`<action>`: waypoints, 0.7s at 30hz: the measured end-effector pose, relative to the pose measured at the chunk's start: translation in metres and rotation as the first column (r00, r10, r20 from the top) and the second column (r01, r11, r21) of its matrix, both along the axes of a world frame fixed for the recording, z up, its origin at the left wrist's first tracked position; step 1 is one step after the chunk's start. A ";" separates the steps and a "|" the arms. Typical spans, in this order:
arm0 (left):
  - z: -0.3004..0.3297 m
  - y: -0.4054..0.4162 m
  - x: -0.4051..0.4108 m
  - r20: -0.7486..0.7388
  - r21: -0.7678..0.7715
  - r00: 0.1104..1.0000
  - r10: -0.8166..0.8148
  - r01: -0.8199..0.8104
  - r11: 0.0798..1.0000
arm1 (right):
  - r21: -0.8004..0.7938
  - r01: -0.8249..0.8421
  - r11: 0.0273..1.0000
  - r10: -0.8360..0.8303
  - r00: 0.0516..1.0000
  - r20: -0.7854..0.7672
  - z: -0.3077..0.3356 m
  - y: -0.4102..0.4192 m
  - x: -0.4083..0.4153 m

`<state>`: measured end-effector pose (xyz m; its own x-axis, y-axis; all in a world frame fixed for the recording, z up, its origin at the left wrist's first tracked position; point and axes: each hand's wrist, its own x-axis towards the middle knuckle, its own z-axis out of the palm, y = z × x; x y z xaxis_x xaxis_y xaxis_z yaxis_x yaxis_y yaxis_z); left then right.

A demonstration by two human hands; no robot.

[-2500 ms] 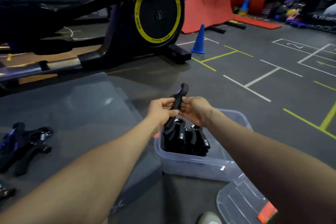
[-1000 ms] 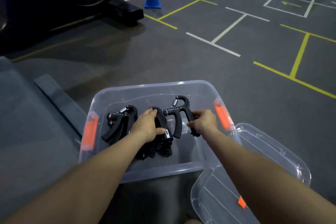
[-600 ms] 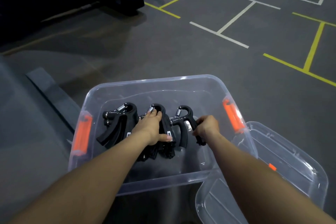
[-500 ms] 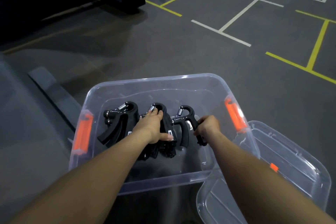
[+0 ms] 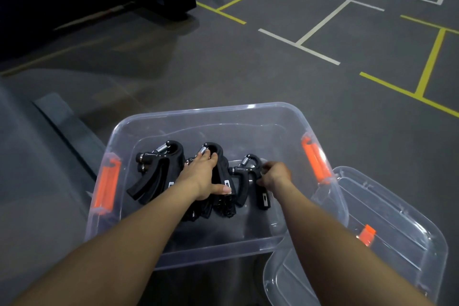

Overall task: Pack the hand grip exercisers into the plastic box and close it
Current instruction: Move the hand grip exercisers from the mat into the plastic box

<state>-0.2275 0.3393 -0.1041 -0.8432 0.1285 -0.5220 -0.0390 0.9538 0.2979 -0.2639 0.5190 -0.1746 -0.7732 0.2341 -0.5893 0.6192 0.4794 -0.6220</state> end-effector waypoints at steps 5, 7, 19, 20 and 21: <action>-0.001 -0.002 0.001 -0.005 0.040 1.000 0.025 -0.025 0.999 | -0.108 0.006 0.994 -0.020 0.992 -0.125 0.015 -0.012 0.001; -0.003 -0.003 0.004 -0.006 0.084 0.998 0.055 -0.054 0.995 | -0.129 -0.005 0.992 -0.015 0.988 -0.152 0.028 -0.013 0.003; 0.112 -0.128 0.058 -0.296 0.192 0.872 0.391 -0.347 0.918 | -0.073 -0.332 0.941 0.288 0.892 -0.348 0.172 -0.151 0.018; 0.122 -0.148 0.070 -0.315 0.186 0.856 0.409 -0.367 0.911 | -0.069 -0.370 0.926 0.322 0.873 -0.367 0.180 -0.171 0.024; 0.132 -0.167 0.083 -0.325 0.191 0.839 0.436 -0.393 0.900 | -0.071 -0.408 0.910 0.353 0.854 -0.383 0.187 -0.193 0.032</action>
